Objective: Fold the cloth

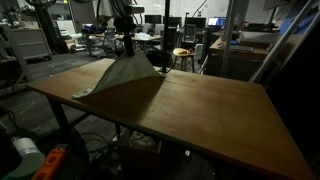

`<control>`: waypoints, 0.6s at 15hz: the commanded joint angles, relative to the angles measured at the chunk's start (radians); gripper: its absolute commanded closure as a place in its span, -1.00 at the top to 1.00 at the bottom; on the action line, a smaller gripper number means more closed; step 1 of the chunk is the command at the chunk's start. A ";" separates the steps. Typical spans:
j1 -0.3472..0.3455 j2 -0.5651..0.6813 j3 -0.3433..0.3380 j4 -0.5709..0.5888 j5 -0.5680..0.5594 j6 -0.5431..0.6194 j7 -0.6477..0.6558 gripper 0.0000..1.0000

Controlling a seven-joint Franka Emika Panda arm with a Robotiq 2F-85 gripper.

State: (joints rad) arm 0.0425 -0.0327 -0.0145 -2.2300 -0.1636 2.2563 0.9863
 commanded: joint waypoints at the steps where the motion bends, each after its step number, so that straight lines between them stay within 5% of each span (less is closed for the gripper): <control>1: 0.006 0.031 0.048 0.077 -0.130 -0.116 0.108 -1.00; 9: 0.056 0.183 0.076 0.210 -0.340 -0.341 0.207 -1.00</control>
State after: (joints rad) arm 0.0777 0.0814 0.0636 -2.0993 -0.4522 1.9986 1.1655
